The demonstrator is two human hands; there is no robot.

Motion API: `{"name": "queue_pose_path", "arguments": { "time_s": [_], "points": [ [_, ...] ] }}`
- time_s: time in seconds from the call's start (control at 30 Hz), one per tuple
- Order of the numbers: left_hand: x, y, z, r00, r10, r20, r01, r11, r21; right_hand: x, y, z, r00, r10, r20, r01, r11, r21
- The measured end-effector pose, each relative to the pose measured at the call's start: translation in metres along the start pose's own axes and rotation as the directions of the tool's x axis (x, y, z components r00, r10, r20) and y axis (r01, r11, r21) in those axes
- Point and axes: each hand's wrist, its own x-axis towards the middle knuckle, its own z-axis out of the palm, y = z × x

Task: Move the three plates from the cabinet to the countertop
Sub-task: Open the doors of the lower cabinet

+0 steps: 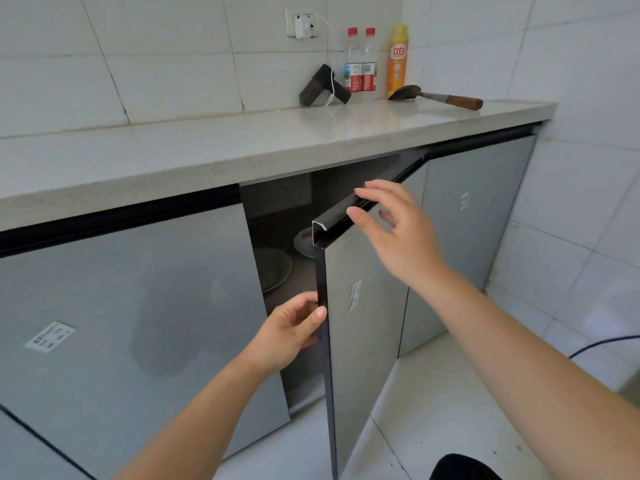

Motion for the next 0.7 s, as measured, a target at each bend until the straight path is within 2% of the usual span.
{"name": "queue_pose_path", "arguments": {
  "time_s": [0.13, 0.33, 0.5, 0.7],
  "points": [
    [0.001, 0.004, 0.012, 0.995, 0.034, 0.093, -0.036, 0.999, 0.011, -0.013, -0.001, -0.018, 0.999, 0.003, 0.052, -0.002, 1.000, -0.017],
    [0.001, 0.007, 0.039, 0.979, 0.099, 0.176, -0.095, 0.995, -0.035, -0.028, -0.004, -0.051, 0.995, 0.042, 0.088, -0.047, 0.997, 0.063],
    [0.000, 0.009, 0.068, 0.972, 0.155, 0.176, -0.146, 0.987, -0.060, -0.037, -0.006, -0.076, 0.994, 0.070, 0.081, -0.083, 0.981, 0.175],
    [0.001, 0.015, 0.112, 0.962, 0.217, 0.166, -0.208, 0.976, -0.070, -0.045, 0.002, -0.114, 0.989, 0.131, 0.064, -0.141, 0.966, 0.214]
  ]
}}
